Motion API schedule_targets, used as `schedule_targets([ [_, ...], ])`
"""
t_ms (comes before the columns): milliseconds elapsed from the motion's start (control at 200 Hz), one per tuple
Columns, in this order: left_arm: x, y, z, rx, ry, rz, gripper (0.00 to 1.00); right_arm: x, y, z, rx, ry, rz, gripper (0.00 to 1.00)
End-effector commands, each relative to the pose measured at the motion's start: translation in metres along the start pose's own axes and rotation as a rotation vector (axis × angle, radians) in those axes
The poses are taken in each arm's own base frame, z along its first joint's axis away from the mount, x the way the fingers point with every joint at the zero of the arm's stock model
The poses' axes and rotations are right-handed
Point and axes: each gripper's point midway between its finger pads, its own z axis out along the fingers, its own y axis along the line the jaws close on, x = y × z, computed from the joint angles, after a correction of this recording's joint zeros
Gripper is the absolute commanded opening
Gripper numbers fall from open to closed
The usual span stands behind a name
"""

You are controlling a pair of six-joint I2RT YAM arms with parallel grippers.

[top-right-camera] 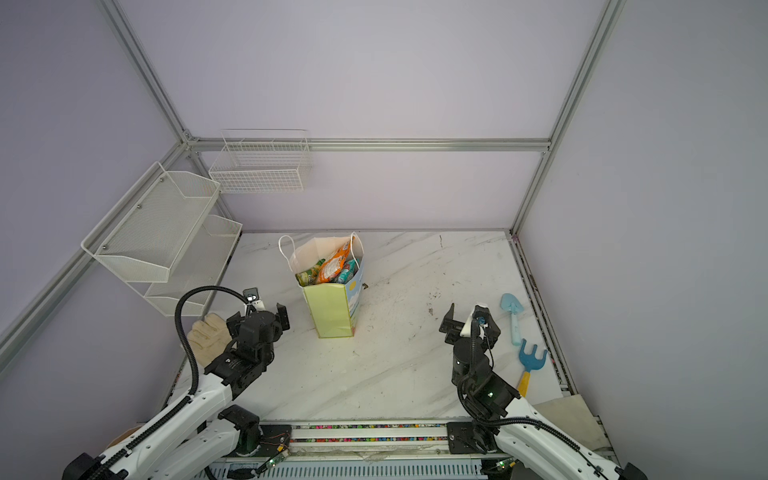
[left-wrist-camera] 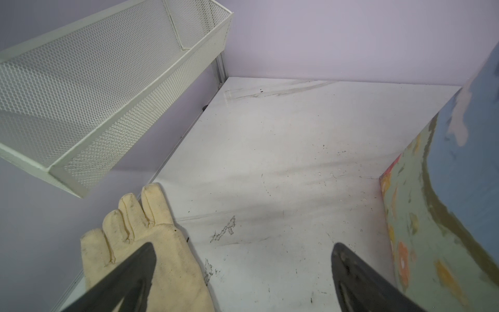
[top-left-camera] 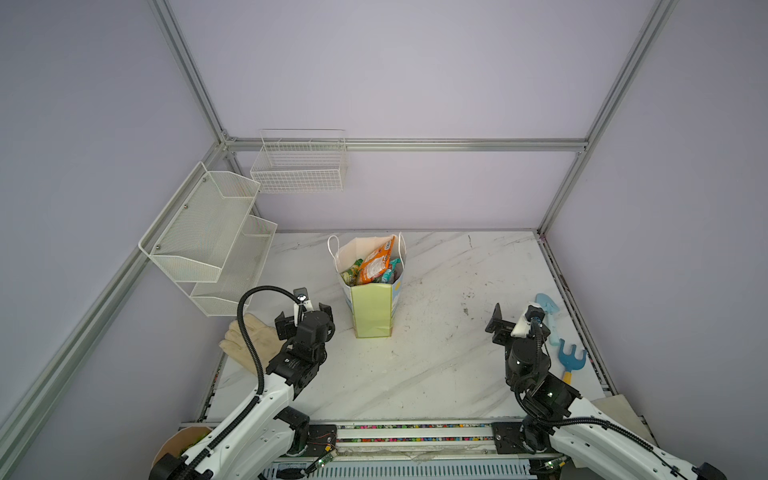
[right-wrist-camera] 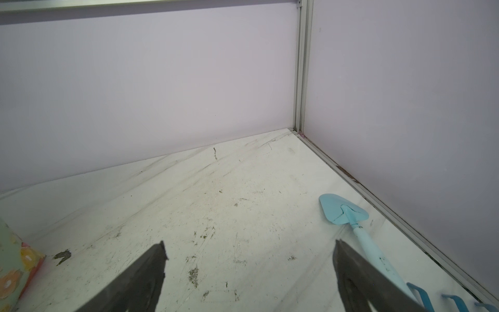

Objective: Place the snacks into the paper bag
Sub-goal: Reset both arms

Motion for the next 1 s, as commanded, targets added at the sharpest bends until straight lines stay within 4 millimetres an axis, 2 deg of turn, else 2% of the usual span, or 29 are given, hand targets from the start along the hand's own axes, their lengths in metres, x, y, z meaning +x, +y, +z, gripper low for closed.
schedule_targets([
  [0,0.004,0.012,0.000,-0.071,-0.034,0.016,1.00,0.002,-0.005,0.002,0.043,-0.037,0.010,0.97],
  [165,0.016,0.012,0.000,-0.093,-0.034,0.047,1.00,0.005,-0.003,0.004,0.046,-0.024,0.007,0.97],
  [340,0.043,0.009,0.005,-0.087,-0.006,0.071,1.00,0.002,-0.008,0.002,0.059,-0.042,0.030,0.97],
  [650,0.040,0.016,0.005,-0.135,-0.027,0.035,1.00,-0.001,-0.021,0.006,0.114,-0.057,0.071,0.97],
  [995,0.034,0.020,0.010,-0.185,-0.067,0.006,1.00,-0.009,-0.020,0.020,0.050,-0.114,0.087,0.97],
])
